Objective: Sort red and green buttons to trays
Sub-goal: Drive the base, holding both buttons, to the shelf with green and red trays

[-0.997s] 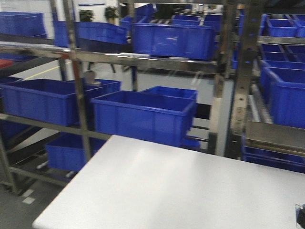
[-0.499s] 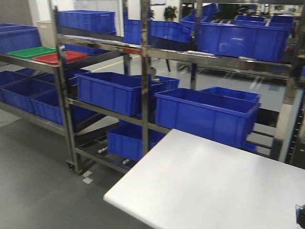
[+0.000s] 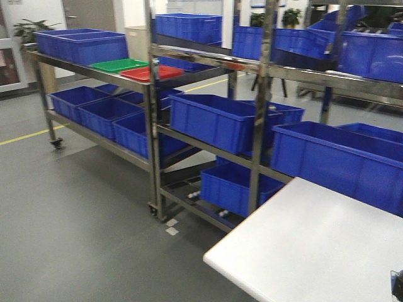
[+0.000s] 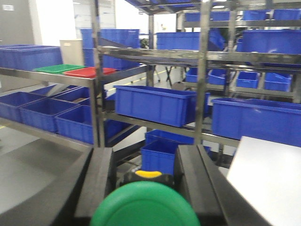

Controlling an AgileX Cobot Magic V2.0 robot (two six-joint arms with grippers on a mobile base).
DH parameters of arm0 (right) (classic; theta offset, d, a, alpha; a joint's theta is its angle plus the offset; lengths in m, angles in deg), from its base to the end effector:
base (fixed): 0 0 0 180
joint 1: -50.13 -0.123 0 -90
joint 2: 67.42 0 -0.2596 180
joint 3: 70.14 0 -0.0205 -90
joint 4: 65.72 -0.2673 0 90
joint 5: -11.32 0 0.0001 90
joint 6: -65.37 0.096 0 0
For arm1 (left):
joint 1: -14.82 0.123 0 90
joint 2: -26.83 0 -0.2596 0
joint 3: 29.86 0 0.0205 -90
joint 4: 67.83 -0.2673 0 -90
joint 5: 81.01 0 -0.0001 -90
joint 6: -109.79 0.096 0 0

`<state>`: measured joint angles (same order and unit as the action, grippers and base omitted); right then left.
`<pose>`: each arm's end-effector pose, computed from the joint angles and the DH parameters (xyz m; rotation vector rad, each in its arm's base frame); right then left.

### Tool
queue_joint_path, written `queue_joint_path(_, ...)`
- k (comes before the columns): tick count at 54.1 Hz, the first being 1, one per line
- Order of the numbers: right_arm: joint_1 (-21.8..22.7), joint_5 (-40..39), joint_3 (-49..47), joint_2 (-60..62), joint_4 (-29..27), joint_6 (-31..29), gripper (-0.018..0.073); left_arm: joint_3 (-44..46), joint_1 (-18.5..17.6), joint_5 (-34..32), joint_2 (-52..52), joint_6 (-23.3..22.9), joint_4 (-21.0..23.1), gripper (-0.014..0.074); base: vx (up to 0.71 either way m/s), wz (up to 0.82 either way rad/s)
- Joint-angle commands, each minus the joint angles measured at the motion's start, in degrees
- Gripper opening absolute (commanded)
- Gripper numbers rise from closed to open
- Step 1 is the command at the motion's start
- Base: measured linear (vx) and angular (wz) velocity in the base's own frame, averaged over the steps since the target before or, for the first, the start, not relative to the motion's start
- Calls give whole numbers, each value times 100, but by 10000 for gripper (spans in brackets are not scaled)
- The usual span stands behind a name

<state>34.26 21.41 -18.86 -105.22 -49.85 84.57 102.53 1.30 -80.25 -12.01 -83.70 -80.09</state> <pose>0.1519 0.0384 0.2921 -0.1499 1.7221 0.2092 0.1549 -0.0369 0.3274 0.1610 1.5167 -0.2035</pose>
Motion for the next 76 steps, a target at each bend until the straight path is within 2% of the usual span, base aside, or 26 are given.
queue_joint_path(1,2,-475,-190,-5,47,2,-9,173,-49,-493,-16,-41,22,-3,7,39)
queue_joint_path(37,2,-475,-190,-5,47,2,-9,173,-49,-493,-16,-41,22,-3,15,44)
queue_joint_path(76,2,-475,-190,-5,47,2,-9,173,-49,-497,-16,-41,22,-3,27,38)
